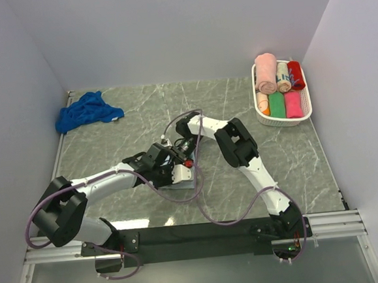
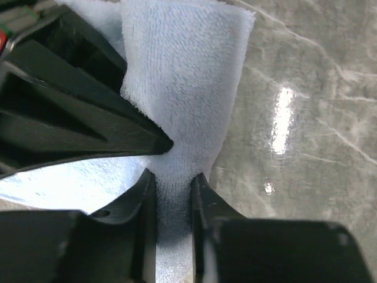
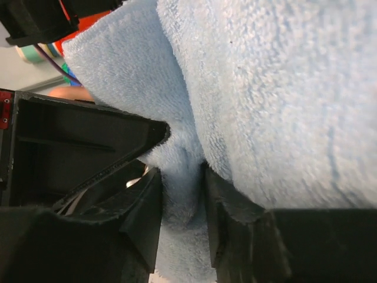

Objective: Roll the towels
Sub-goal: Roll the towel

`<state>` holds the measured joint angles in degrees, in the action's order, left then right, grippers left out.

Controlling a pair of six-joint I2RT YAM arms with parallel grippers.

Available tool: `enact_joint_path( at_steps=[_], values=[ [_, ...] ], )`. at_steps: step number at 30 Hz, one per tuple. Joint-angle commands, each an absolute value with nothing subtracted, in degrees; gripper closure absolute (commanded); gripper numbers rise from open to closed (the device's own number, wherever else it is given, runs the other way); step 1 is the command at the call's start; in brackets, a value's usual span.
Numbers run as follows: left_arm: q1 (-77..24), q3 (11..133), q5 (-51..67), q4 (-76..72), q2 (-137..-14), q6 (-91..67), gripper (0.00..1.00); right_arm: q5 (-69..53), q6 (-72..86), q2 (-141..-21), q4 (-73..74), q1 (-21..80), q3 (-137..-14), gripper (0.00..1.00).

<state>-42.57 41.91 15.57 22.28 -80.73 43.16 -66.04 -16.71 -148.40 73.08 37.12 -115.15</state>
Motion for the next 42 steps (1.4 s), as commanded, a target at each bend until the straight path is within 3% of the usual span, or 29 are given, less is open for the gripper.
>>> enact_joint_path(
  at_steps=[1,5,9,12,17,25,35,42],
  values=[
    [-42.6,39.8,15.6,33.2,-84.4,40.8,0.86,-51.6,-15.7,-147.9,65.7,32.3,-114.0,0.6],
    [-41.2,43.2,20.0,38.3,-87.4,39.6,0.97,-49.7,-13.0,-145.9,63.4,27.6,-117.7,0.5],
    [-36.1,48.9,25.9,43.9,-94.6,39.5,0.99,-48.4,-10.2,-140.6,60.2,22.8,-121.9,0.38],
    [-31.8,54.9,30.9,49.0,-100.1,40.6,0.99,-47.6,-8.3,-133.2,54.5,18.6,-118.0,0.34],
    [-27.0,65.3,36.6,55.8,-107.0,44.9,0.99,-45.8,-7.6,-118.5,44.5,13.3,-106.5,0.31],
    [-22.2,77.8,41.9,65.2,-118.9,51.4,0.99,-41.0,-16.3,-103.7,42.7,10.6,-88.7,0.33],
    [-19.2,91.7,40.9,72.6,-133.7,51.2,0.94,-34.4,-20.7,-79.4,27.8,23.0,-66.4,0.44],
    [-19.3,101.3,40.7,75.1,-137.5,45.3,0.94,-29.9,-25.9,-79.0,25.6,35.3,-64.4,0.44]
  ],
)
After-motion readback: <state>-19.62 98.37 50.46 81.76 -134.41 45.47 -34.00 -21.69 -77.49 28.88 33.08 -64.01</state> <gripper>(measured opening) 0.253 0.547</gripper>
